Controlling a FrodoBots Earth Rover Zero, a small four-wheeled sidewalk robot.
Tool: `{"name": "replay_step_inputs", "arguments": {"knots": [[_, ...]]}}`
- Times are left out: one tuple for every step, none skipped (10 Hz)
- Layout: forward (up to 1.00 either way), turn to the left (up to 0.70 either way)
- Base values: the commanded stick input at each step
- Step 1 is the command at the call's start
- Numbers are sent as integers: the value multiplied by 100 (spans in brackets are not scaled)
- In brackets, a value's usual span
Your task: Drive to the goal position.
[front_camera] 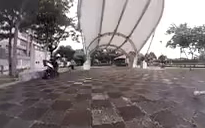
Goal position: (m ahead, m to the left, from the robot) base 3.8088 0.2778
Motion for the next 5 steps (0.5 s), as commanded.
{"name": "replay_step_inputs", "arguments": {"knots": [[100, 0], [100, 0], [100, 0], [100, 0], [100, 0]]}}
